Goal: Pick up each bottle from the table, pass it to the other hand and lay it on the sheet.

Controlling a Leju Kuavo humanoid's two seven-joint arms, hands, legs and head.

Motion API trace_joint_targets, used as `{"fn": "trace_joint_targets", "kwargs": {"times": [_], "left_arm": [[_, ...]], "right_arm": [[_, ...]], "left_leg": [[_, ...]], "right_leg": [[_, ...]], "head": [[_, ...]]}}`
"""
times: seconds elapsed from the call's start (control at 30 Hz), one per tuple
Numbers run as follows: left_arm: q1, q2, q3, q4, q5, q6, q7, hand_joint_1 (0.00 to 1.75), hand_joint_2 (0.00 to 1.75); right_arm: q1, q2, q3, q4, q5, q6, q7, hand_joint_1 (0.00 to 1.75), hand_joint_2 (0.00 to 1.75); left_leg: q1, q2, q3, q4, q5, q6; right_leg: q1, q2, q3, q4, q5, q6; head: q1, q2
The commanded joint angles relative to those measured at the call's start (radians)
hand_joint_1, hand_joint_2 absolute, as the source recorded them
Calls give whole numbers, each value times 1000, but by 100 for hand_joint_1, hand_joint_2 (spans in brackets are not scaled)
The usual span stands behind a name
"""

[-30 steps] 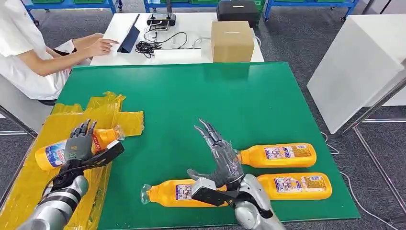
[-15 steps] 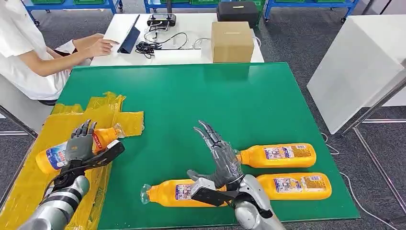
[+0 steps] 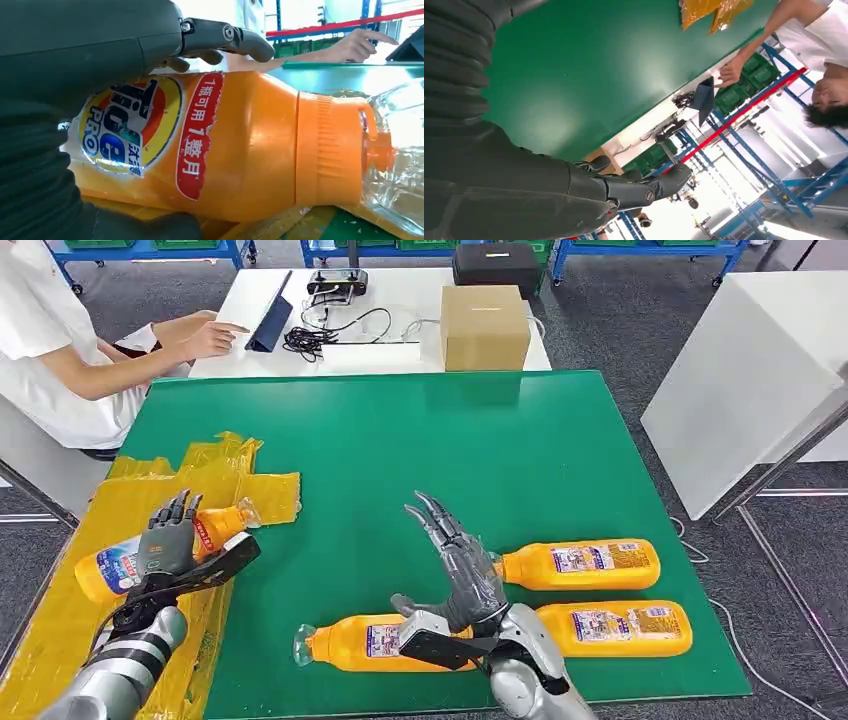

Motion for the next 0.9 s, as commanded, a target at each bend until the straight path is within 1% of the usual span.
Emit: {"fn": "trace_joint_targets", "kwargs": {"times": [0.03,0.07,0.1,0.2,0.23,0.3,0.33,0.37,0.4,0.43,0.47,0.5,0.53,0.57,0.6,0.63,0.67,0.8,0.9], "left_arm": [[40,-30,-1,91,2,-19,0,0,175],[40,-30,-1,91,2,-19,0,0,175],[40,-30,-1,91,2,-19,0,0,175],[40,-30,-1,91,2,-19,0,0,175],[40,-30,-1,91,2,-19,0,0,175],[40,-30,-1,91,2,-19,0,0,175],[256,-153,6,-412,505,-25,-503,0,175],[307,-191,-19,-733,846,-31,-478,0,175],[351,-200,-59,-882,792,-29,-355,0,175],[363,-200,-63,-918,798,-31,-340,0,175],[363,-197,-60,-918,800,-32,-338,0,175],[361,-189,-53,-901,812,-38,-345,0,175],[361,-189,-53,-901,812,-38,-345,0,175],[361,-189,-53,-901,812,-38,-345,0,175],[361,-189,-53,-901,812,-38,-345,0,175],[340,-184,-26,-826,872,-34,-432,0,175],[342,-188,-17,-834,893,-45,-453,0,175],[362,-192,-14,-901,922,-85,-459,0,175],[367,-194,-19,-918,929,-97,-458,0,175]], "right_arm": [[-35,-21,19,53,-1,5,4,0,175],[-35,-21,19,53,-1,5,4,0,175],[-35,-21,19,53,-1,5,4,0,175],[-35,-21,19,53,-1,5,4,0,175],[-35,-21,19,53,-1,5,4,0,175],[-35,-21,19,53,-1,5,4,0,175],[16,-197,175,-122,-87,253,-241,0,175],[59,-227,185,-181,-85,248,-223,0,175],[83,-241,192,-212,-58,220,-193,0,175],[82,-244,199,-209,-46,210,-181,0,175],[80,-242,201,-206,-45,210,-181,0,175],[70,-238,203,-192,-45,210,-181,0,175],[70,-238,203,-192,-45,210,-181,0,175],[70,-238,203,-192,-45,210,-181,0,175],[70,-238,203,-192,-45,210,-181,0,175],[51,-229,202,-167,-43,206,-183,0,175],[53,-228,202,-166,-42,205,-184,0,175],[68,-230,200,-170,-42,202,-183,0,175],[74,-232,197,-172,-42,200,-181,0,175]], "left_leg": [[1,5,-1,-2,1,-1],[2,6,-3,-3,2,-2],[0,3,0,-1,0,-1],[0,3,0,-1,1,-1],[2,6,-4,-3,2,-2],[0,2,1,-1,0,-1],[1,4,-1,-2,1,-1],[-2,3,2,-3,1,0],[0,-4,-3,0,1,0],[1,-5,-5,1,0,0],[1,-6,-4,3,0,0],[-2,-3,-1,2,-1,1],[0,-5,-7,4,-2,1],[3,1,-11,6,-3,1],[-1,4,-18,1,1,2],[0,8,-19,2,-1,2],[-1,12,-17,1,0,1],[-1,4,-19,2,1,2],[0,8,-19,1,1,2]], "right_leg": [[1,4,-2,-2,3,0],[2,5,-3,-4,4,-1],[0,2,0,-1,1,0],[0,3,-1,-2,1,0],[2,5,-4,-4,4,-1],[0,2,0,-1,1,0],[1,4,-2,-2,2,0],[-2,2,1,-3,1,1],[0,-4,-1,-2,0,1],[1,-5,-2,-3,0,2],[0,-6,-3,-1,-1,1],[-3,-3,-11,-1,-1,2],[-1,-6,-14,-1,-2,1],[2,1,-18,-2,-1,1],[-2,4,-17,0,3,2],[-1,8,-19,-1,4,3],[-1,12,-18,-1,4,4],[-1,5,-19,-2,4,5],[-1,7,-20,-2,4,5]], "head": [[0,0],[0,0],[0,0],[0,0],[0,0],[0,0],[0,0],[0,0],[0,0],[0,0],[-3,0],[-3,0],[-1,0],[3,0],[3,0],[1,0],[1,0],[2,0],[1,0]]}}
